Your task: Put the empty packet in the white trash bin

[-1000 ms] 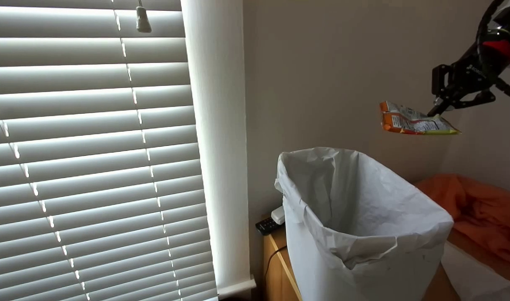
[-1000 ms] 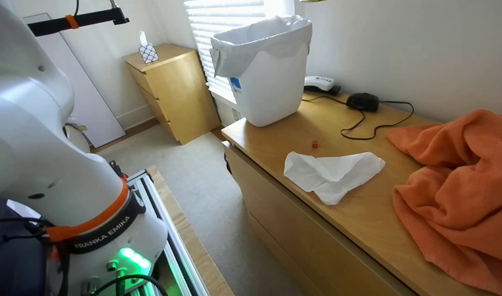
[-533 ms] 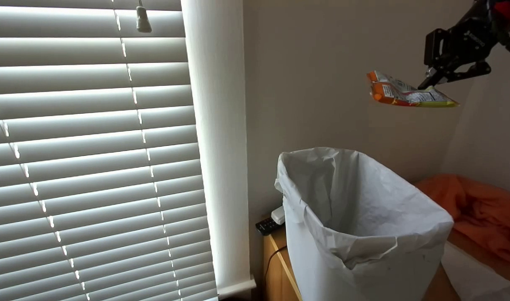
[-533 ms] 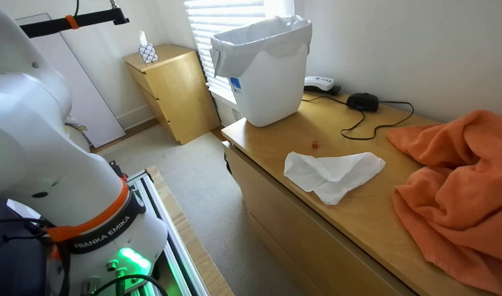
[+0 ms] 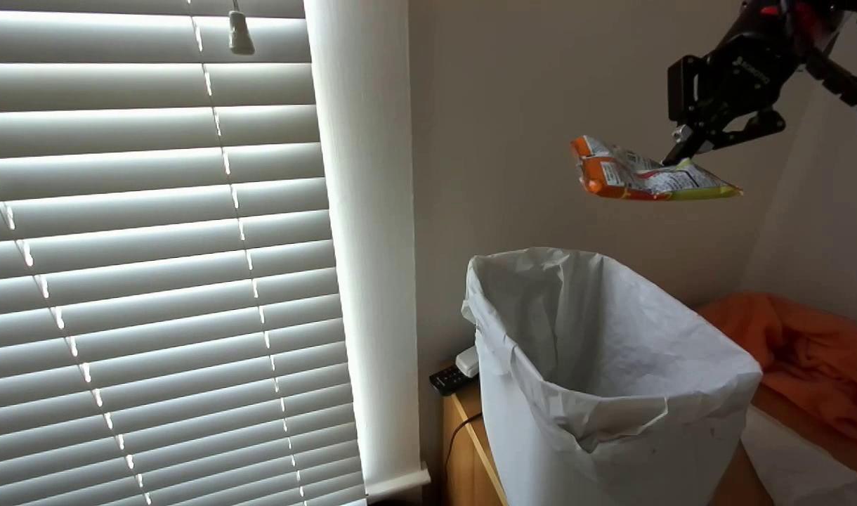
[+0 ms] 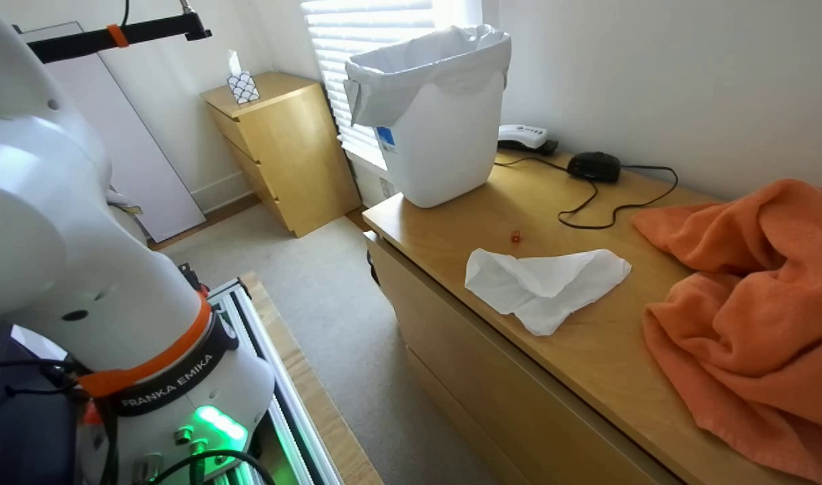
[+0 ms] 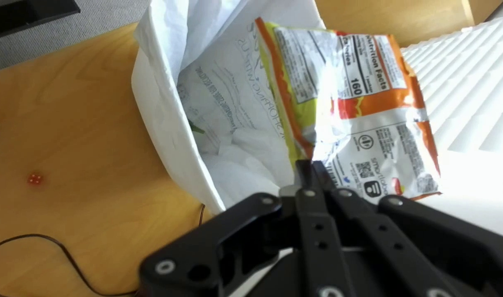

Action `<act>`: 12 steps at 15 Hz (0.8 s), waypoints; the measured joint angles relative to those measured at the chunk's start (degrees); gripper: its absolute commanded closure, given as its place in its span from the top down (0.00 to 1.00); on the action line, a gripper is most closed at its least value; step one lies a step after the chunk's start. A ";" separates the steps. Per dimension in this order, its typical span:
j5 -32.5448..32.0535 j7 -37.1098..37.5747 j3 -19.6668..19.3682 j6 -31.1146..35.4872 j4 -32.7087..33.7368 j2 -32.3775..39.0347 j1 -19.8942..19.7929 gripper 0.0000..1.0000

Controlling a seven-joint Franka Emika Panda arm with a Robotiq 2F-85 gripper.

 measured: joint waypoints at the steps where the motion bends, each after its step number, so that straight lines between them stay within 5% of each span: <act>1: -0.55 0.38 0.32 0.29 -0.45 0.02 0.44 0.00; 4: -1.77 1.26 1.10 1.96 -2.21 0.20 1.59 0.00; 5: -1.91 1.43 1.33 2.28 -2.77 0.28 1.85 0.09; 6: -1.95 1.60 1.51 2.35 -3.18 0.37 2.05 0.29; 12: -2.20 2.03 1.77 2.72 -4.31 0.41 2.65 0.72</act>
